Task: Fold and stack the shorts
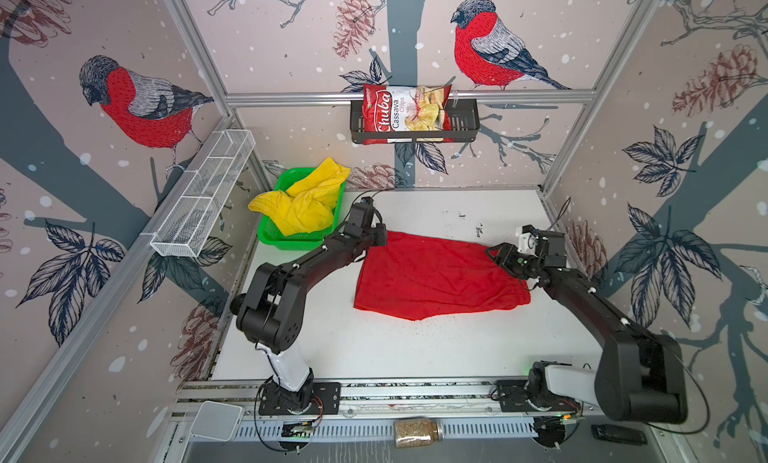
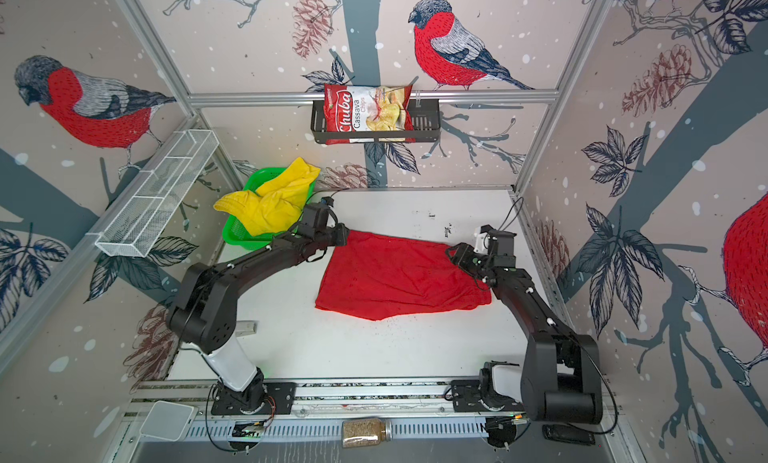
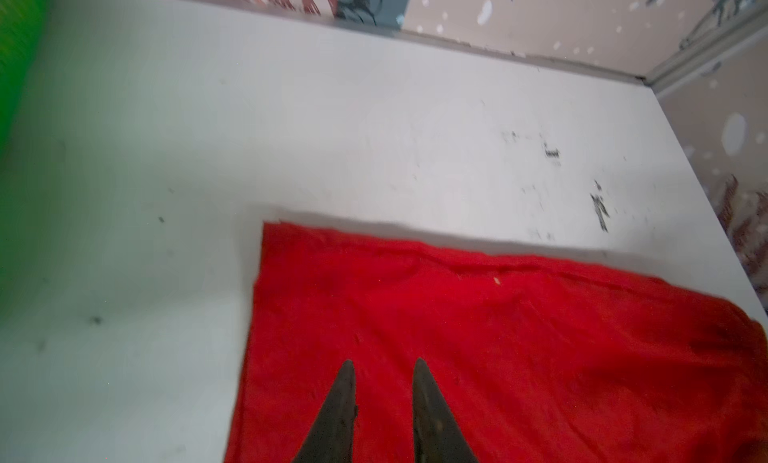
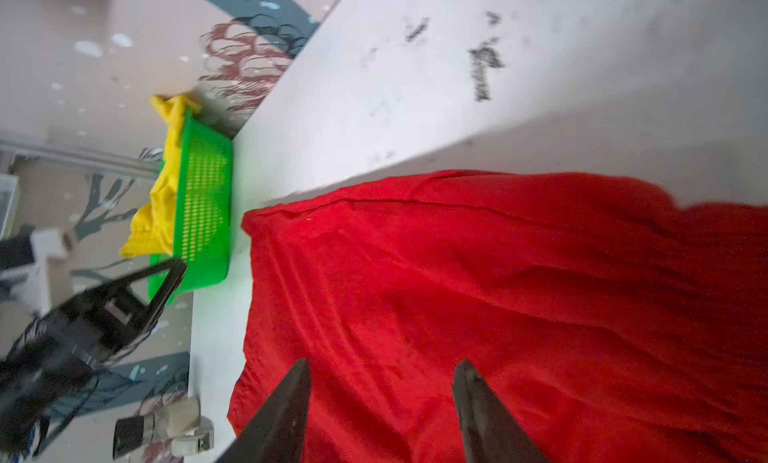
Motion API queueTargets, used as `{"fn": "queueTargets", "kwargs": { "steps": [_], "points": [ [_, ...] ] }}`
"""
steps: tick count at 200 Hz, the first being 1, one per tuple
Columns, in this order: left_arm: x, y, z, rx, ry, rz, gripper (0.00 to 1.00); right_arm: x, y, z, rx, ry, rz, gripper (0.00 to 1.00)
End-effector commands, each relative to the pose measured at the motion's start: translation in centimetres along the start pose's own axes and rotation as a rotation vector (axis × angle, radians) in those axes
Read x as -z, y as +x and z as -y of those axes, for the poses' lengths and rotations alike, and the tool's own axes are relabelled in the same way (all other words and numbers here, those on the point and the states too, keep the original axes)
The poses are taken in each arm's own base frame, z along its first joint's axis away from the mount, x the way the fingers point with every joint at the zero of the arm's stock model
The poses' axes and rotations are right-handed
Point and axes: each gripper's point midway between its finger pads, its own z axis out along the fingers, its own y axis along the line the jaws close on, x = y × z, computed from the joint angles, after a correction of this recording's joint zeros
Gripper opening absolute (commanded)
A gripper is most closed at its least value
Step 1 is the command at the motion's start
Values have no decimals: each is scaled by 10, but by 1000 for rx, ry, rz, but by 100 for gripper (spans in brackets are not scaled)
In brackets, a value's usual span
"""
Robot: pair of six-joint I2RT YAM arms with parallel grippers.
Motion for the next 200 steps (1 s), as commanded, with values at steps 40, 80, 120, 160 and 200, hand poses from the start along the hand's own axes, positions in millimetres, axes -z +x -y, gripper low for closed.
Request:
{"fn": "queueTargets", "kwargs": {
  "steps": [40, 80, 120, 160, 200],
  "points": [
    [13, 112, 22, 155, 109, -175, 18, -5, 31, 67, -130, 113, -124, 56],
    [13, 154, -26, 184, -74, -234, 9, -7, 40, 98, -160, 223, -135, 56],
    [19, 177, -68, 201, -204, -271, 7, -13, 58, 118, -201, 277, -161, 56],
    [27, 202, -101, 230, -274, -310, 5, -12, 59, 134, -183, 350, -154, 56],
    [32, 213, -111, 241, -300, -327, 5, -17, 60, 134, -184, 347, -171, 56]
  ]
}}
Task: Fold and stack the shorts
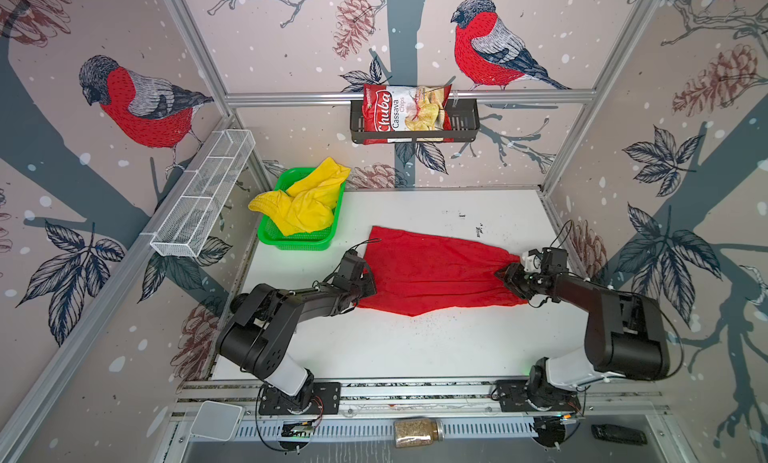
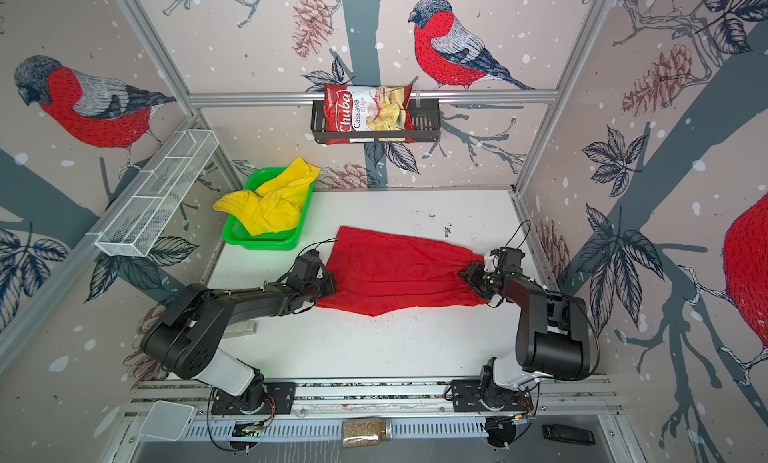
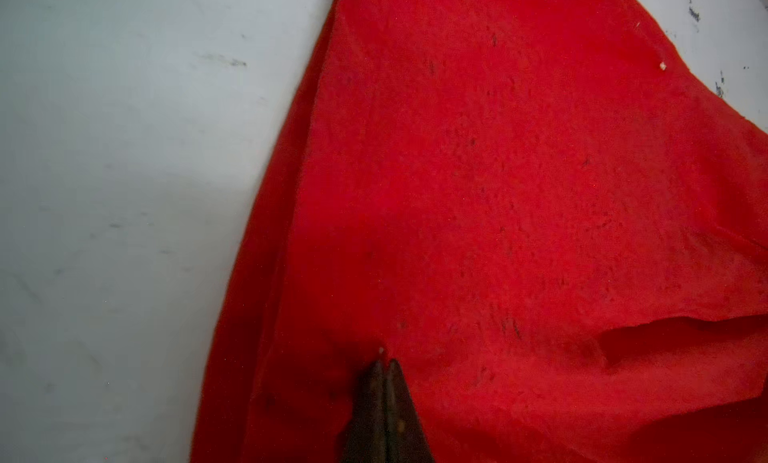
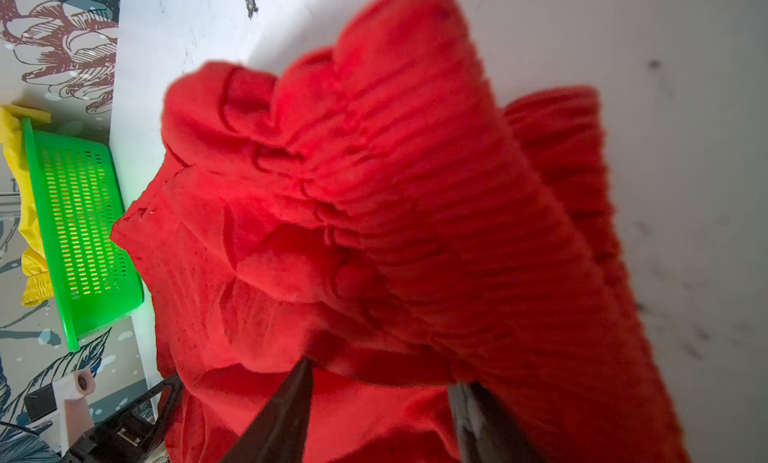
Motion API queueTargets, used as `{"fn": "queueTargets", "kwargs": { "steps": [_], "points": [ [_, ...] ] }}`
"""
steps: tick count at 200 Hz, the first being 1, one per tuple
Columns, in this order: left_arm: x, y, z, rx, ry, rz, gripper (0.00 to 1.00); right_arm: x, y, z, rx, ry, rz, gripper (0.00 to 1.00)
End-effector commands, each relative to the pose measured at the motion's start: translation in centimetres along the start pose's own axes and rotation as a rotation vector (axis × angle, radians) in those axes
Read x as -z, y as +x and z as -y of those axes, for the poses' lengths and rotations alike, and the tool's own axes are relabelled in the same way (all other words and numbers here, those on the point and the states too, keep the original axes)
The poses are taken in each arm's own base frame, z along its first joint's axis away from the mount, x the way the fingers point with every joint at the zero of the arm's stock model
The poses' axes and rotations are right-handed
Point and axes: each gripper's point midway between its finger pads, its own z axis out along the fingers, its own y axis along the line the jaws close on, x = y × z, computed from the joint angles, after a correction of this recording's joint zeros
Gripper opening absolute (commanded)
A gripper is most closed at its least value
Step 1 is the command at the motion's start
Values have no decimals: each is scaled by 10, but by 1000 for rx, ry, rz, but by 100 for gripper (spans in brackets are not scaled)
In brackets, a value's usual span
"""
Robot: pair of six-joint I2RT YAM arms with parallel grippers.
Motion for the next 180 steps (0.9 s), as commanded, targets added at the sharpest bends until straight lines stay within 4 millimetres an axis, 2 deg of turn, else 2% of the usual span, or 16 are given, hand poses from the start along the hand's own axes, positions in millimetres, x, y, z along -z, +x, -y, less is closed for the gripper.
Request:
{"fn": "queueTargets", "kwargs": {
  "steps": [1, 20, 54, 72, 90, 117, 138, 160, 180],
  "points": [
    [6, 42, -55, 7, -218, -139, 5, -2, 16, 39, -37, 195, -33, 56],
    [11, 39, -59, 14, -239, -123, 5, -8, 22, 22, -4, 176, -50, 56],
    [30, 19, -70, 6, -321, -64, 6, -20, 39, -12, 25, 124, -76, 56],
    [49, -1, -62, -13, -326, -2, 12, -19, 38, -34, 43, 84, -64, 56],
    [70, -26, -44, -48, -294, 61, 24, -8, 27, -57, 68, 43, -34, 56],
    [97, -66, 5, -171, -145, 155, 39, 23, -5, -82, 96, -23, 36, 56],
    [110, -88, 49, -310, -37, 230, 46, 51, -29, -80, 81, -71, 88, 57],
    [113, -94, 105, -529, 60, 293, 52, 73, -47, -63, 59, -95, 134, 57],
    [110, -82, 169, -770, 208, 318, 59, 86, -56, -50, 10, -167, 152, 56]
  ]
}}
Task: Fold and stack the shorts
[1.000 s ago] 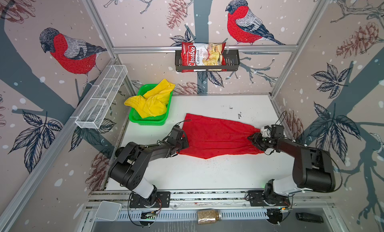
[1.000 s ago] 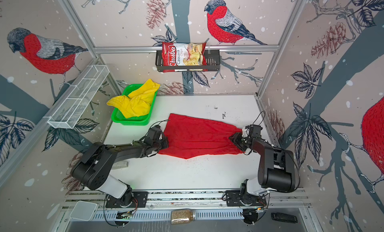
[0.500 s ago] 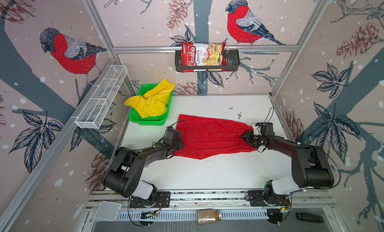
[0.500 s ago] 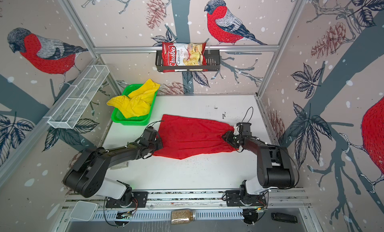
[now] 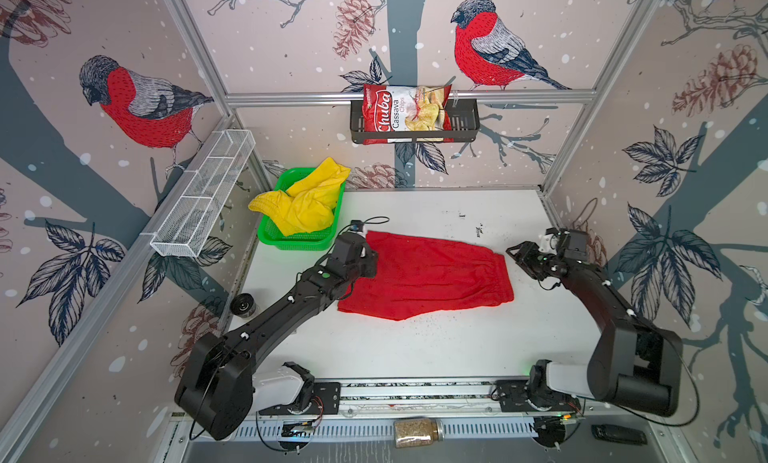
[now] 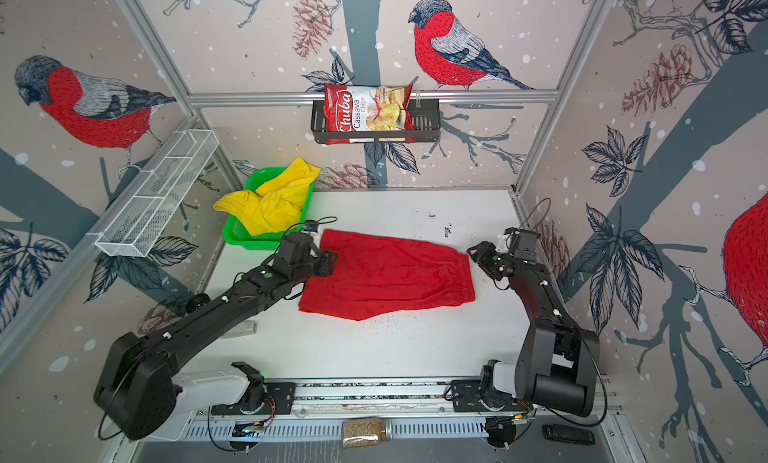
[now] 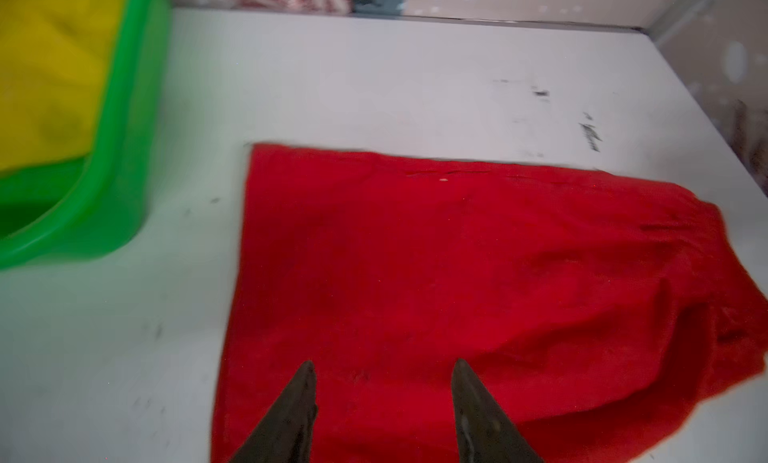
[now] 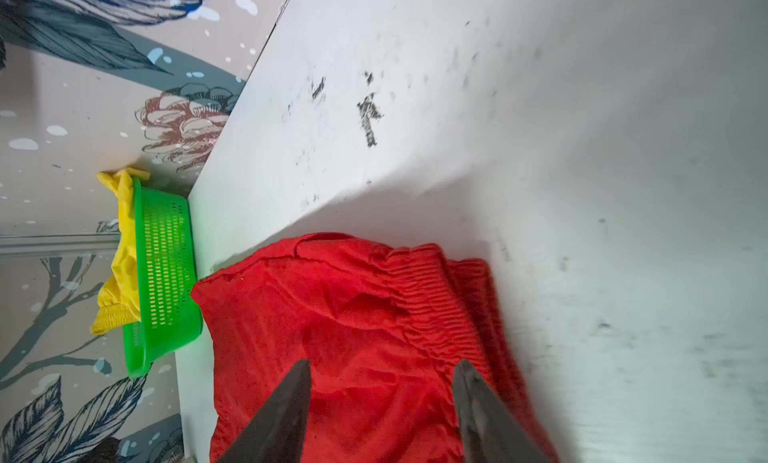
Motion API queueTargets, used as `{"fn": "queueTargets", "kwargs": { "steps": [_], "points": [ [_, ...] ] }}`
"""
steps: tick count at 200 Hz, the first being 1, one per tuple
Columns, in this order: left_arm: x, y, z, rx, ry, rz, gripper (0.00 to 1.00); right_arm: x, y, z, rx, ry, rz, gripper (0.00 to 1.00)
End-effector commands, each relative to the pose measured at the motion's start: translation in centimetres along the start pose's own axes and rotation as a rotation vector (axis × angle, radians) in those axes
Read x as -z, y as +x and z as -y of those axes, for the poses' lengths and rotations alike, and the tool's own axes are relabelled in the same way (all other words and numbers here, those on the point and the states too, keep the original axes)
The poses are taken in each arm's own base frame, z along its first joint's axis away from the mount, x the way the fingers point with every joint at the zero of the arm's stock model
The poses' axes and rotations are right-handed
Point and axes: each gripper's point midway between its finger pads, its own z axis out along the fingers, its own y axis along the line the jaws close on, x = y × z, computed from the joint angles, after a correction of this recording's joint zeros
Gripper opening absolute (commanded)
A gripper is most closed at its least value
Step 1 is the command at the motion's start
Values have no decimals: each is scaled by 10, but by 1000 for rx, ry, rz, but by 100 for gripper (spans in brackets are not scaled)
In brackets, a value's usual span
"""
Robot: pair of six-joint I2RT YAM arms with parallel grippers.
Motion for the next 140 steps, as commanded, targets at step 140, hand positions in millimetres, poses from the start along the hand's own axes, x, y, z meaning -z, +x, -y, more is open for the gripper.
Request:
{"fn": "queueTargets", "kwargs": {
  "steps": [140],
  "points": [
    [-118, 96, 348, -1032, 856, 71, 68, 11, 21, 71, -288, -76, 127, 59]
  ]
}}
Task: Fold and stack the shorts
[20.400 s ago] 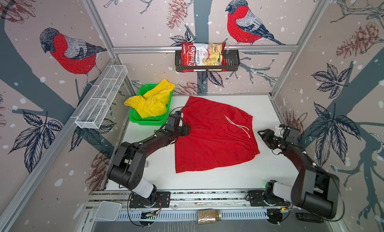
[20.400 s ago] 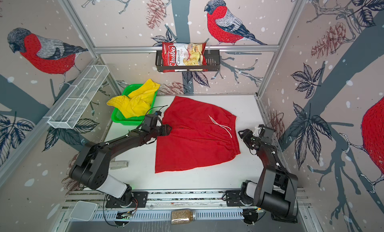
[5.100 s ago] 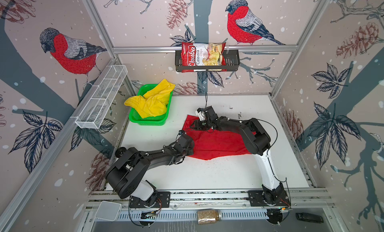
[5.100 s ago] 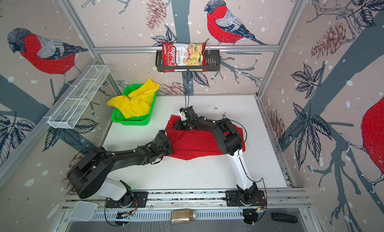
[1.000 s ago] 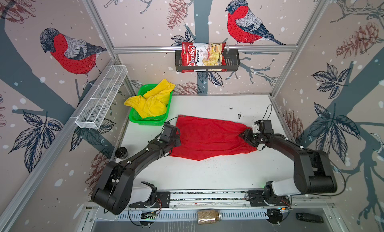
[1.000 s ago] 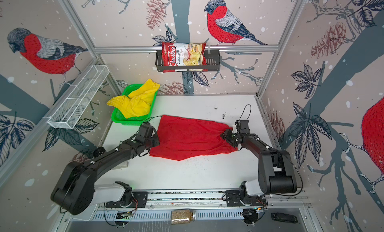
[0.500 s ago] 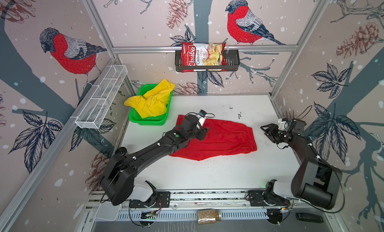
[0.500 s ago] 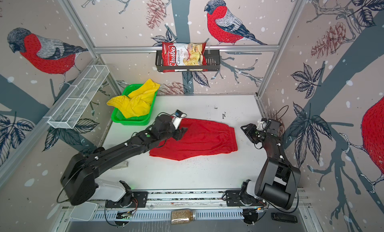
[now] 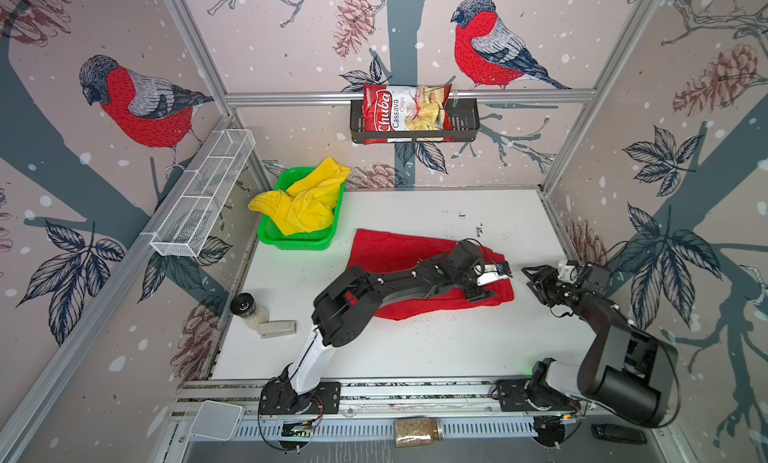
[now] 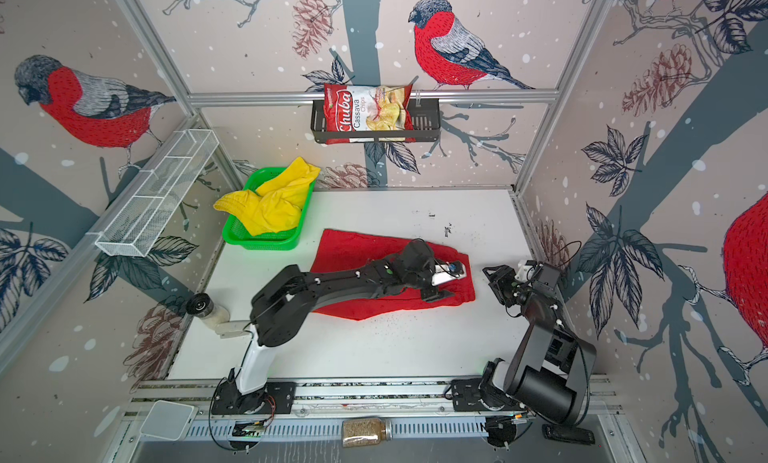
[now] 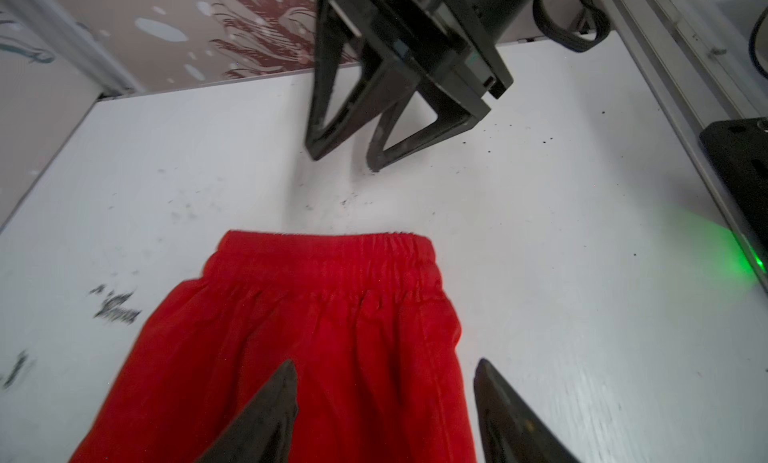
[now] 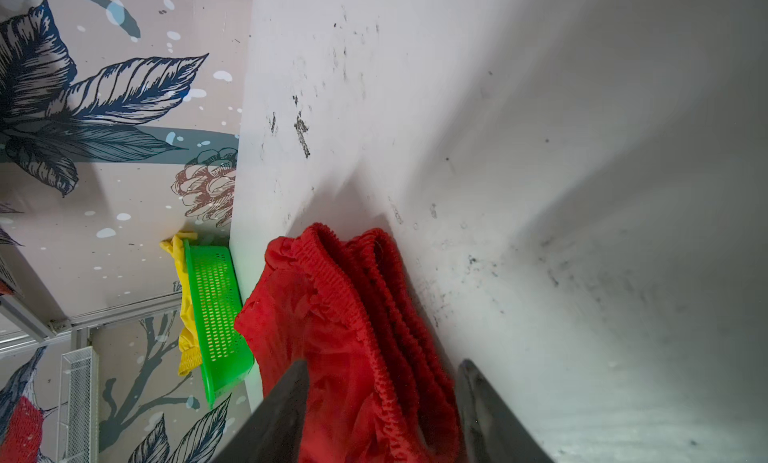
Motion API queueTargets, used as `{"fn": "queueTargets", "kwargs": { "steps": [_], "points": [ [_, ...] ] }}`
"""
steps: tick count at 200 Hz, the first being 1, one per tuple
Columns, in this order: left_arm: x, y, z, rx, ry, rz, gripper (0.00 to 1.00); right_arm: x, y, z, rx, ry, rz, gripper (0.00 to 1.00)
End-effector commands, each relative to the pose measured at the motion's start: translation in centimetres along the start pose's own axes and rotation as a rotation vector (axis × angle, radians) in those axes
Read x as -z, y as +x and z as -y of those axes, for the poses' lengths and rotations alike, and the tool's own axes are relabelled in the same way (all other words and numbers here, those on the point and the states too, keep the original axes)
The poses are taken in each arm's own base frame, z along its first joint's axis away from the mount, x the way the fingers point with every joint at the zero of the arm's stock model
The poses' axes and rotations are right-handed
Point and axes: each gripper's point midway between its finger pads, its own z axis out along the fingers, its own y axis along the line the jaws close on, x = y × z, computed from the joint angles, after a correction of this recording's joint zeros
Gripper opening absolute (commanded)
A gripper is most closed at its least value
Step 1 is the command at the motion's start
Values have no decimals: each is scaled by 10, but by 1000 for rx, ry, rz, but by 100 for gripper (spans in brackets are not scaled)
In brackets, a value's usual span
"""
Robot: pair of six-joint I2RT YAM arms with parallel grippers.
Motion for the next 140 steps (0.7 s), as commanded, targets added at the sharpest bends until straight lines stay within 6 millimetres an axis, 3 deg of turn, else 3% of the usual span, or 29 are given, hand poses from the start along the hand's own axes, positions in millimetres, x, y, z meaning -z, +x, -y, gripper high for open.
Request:
{"fn": "queueTargets", "kwargs": {
  "steps": [1, 40, 81, 90, 105, 140],
  "points": [
    [-21, 3, 15, -63, 41, 9, 69, 0, -9, 0, -13, -14, 63, 59],
    [-50, 29, 20, -78, 13, -27, 74, -4, 0, 10, -29, -3, 43, 60],
    [-63, 62, 22, -76, -32, -82, 72, -6, 4, 16, -28, 8, 30, 63],
    [-63, 67, 23, -68, -41, -83, 66, -7, 7, 16, -26, 8, 18, 63],
    [-61, 68, 20, -39, -74, -66, 46, -8, 9, 16, -17, 1, 4, 63],
    [-36, 34, 11, 18, -150, 94, 26, -9, 17, 5, -6, -56, -41, 66]
  ]
}}
